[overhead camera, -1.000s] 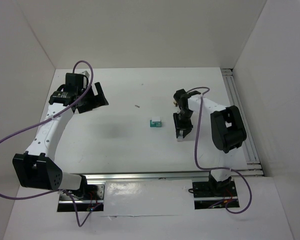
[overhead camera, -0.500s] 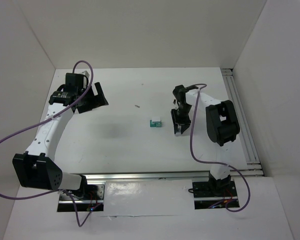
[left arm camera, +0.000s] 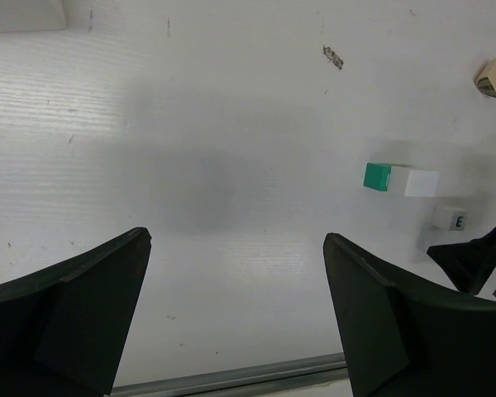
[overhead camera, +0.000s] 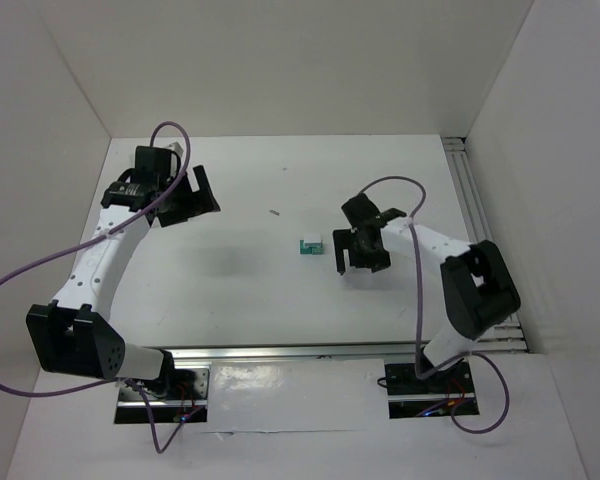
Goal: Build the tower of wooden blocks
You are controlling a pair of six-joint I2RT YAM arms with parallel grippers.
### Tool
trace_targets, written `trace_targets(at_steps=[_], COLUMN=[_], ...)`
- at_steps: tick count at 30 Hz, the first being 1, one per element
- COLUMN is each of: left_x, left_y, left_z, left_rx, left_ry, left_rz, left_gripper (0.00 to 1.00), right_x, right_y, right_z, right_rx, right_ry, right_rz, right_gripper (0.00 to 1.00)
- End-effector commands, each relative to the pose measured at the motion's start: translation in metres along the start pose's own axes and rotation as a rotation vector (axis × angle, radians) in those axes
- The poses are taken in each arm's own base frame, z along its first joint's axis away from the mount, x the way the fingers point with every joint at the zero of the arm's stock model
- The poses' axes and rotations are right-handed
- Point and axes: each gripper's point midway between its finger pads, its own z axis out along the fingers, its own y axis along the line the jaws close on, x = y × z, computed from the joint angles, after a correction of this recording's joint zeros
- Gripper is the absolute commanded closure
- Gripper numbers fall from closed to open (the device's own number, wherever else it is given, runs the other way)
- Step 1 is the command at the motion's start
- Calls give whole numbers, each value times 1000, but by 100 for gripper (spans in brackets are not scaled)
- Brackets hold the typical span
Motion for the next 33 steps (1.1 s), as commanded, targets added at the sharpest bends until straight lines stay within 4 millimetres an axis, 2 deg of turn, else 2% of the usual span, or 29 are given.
trace_targets(at_steps=[1,2,6,9,14,21,22,25,27,30,31,33], left_x=[-7,-8,-8,-8,-7,-7,-7,-7,-6,-6,-6,-6], left_y=[-11,-9,-15,-15,-13,-13,-13,-13,-12,-12,-12,-12], left_z=[-1,-1,-2,-2,-3,-3,-3,-3,0,0,0,0], left_rx=[32,22,27,27,15,15,15,15,11,11,11,11], left_ry=[-25,-29,-35,-35,-31,-31,-31,-31,-23,-23,-23,-23], left_rz=[26,26,40,40,39,39,39,39,38,38,38,38], left_gripper=[1,1,1,1,1,1,1,1,1,1,1,1], right_x=[-54,-49,-58,-53,-50,-51,-49,-52,-62,-65,-75,-79], right_y=[19,18,19,15,14,14,13,12,16,14,15,17], right_z=[-21,-18,-17,-7,10,13,14,12,2,-4,-13,-16], right_rx=[-68,-64,-44,-8,12,24,28,36,25,30,14,-8], right_ry=[-337,-344,-427,-422,-384,-381,-373,-378,-402,-386,-411,-405], right_rz=[56,61,80,104,97,97,95,106,102,96,100,97], right_gripper=[9,9,14,22,30,43,50,60,69,73,73,73])
